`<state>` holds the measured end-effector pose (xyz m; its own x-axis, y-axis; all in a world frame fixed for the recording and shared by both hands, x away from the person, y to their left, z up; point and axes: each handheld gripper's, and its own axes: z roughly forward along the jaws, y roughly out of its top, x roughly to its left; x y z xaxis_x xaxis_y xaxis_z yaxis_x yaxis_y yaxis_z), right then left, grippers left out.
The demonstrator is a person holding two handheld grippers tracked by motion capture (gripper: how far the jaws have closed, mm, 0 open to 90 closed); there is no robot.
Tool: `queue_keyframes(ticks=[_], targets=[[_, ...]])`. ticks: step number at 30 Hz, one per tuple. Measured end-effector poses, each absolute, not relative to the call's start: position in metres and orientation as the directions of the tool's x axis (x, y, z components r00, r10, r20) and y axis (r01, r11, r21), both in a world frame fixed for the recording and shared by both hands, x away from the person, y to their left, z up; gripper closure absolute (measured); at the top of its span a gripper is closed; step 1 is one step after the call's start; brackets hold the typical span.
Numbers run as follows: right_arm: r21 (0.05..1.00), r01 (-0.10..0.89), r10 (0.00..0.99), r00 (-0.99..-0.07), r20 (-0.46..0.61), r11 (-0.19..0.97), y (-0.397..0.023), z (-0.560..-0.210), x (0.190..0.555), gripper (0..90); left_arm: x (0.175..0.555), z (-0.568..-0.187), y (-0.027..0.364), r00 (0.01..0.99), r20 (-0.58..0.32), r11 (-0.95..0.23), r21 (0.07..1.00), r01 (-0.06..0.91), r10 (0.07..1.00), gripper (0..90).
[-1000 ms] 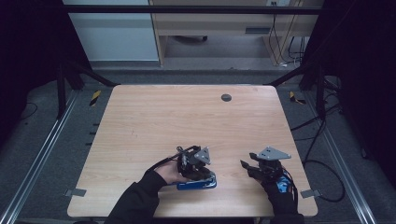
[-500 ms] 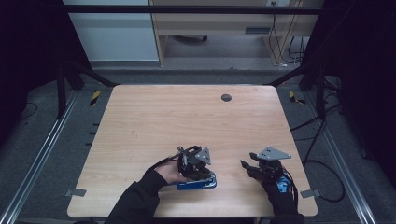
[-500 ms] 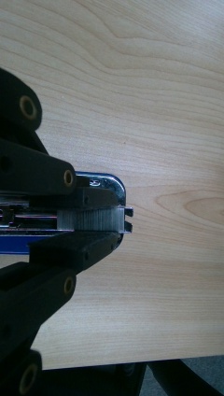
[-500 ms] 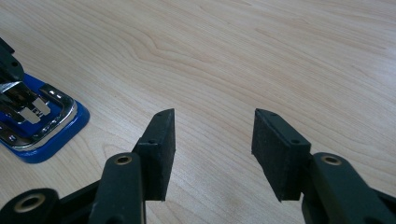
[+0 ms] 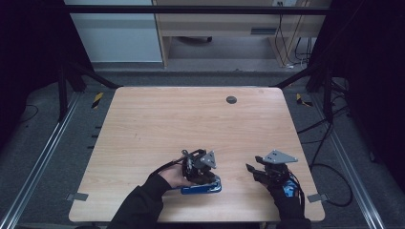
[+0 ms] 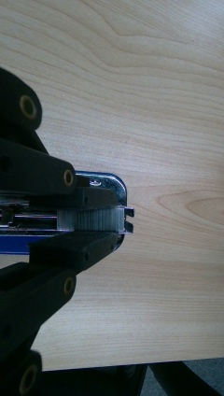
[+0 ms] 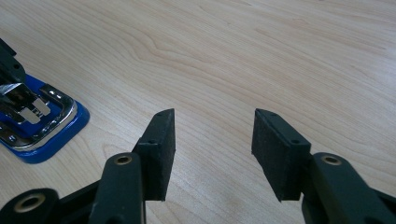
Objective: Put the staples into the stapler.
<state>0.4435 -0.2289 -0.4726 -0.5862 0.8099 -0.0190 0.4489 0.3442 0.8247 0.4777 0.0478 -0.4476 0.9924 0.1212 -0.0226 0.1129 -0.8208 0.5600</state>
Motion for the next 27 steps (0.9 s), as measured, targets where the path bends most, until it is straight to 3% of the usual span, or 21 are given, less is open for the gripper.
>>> queue_keyframes(ticks=[20, 27], targets=[[0.825, 0.448, 0.81, -0.586, -0.02, 0.344, -0.229, -0.472, 0.443, 49.6, 0.476, -0.446, 0.052, 0.988, -0.033, -0.79, 0.597, 0.138, 0.148, 71.3], [0.827, 0.448, 0.811, -0.585, -0.017, 0.341, -0.229, -0.472, 0.443, 49.7, 0.475, -0.438, 0.064, 0.976, -0.003, -0.759, 0.628, 0.171, 0.218, 64.2]])
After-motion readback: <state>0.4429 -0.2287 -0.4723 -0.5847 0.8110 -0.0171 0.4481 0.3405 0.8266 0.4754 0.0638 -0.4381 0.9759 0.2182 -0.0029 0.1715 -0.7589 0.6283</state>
